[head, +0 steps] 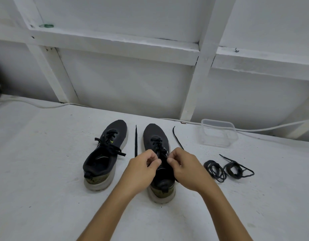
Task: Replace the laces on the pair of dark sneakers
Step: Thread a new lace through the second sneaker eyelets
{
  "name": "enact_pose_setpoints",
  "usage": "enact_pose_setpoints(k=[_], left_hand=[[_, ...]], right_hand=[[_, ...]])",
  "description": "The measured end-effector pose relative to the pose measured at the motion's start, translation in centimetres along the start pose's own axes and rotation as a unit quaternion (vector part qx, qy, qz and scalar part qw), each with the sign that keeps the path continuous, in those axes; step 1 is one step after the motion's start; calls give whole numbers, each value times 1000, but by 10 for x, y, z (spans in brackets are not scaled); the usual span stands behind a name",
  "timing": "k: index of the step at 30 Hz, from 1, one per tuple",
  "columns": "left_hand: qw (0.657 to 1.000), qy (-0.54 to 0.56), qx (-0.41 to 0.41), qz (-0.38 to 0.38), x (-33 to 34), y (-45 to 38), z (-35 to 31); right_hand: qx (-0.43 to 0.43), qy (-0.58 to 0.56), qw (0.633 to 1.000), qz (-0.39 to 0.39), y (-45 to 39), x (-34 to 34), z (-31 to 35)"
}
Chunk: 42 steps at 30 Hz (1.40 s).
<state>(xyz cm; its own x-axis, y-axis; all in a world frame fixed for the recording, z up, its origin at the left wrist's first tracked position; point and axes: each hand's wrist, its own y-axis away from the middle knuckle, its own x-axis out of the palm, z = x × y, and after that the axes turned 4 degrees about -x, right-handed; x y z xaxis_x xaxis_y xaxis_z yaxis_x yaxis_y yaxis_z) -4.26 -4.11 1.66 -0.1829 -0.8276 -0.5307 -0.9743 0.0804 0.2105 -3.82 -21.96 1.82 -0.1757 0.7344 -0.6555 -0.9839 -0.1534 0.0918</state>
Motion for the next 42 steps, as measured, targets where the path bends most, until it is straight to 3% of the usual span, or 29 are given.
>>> enact_pose_setpoints(k=[4, 9, 14, 18, 22, 24, 26, 27, 29, 32, 34, 36, 39, 42], left_hand=[[989, 81, -25, 123, -11, -2, 1], [959, 201, -52, 193, -28, -6, 2], [924, 295, -57, 238, -31, -13, 9], [897, 352, -74, 258, -26, -17, 12], [916, 305, -83, 247, -23, -21, 12], [960, 194, -71, 187, -27, -22, 11], [997, 38, -31, 61, -30, -26, 11], [999, -50, -4, -4, -32, -30, 11], [977, -184, 45, -102, -31, -35, 11], [972, -197, 51, -120, -29, -41, 7], [990, -105, 26, -89, -25, -46, 4], [999, 7, 2, -47, -22, -49, -1], [991, 132, 1, 0, -22, -55, -14], [985, 169, 42, 12, -25, -65, -27]], right_hand=[[40, -86, 993, 64, 2, -10, -4], [55, -210, 965, 150, 5, -22, -13], [62, -368, 910, 182, 6, -29, -17], [56, -432, 874, 214, 8, -33, -19], [85, -451, 867, 192, 10, -34, -25], [85, -364, 917, 139, 8, -33, -27], [56, -152, 986, 29, 5, -32, -26], [36, -24, 999, -33, 2, -31, -26], [25, 164, 981, -103, -2, -27, -26], [55, 253, 960, -110, -7, -19, -25], [53, 198, 974, -97, -13, -17, -25], [49, 16, 995, -86, -22, -17, -19], [83, -288, 952, -62, -31, -17, -3], [69, -345, 936, -27, -41, -20, 7]])
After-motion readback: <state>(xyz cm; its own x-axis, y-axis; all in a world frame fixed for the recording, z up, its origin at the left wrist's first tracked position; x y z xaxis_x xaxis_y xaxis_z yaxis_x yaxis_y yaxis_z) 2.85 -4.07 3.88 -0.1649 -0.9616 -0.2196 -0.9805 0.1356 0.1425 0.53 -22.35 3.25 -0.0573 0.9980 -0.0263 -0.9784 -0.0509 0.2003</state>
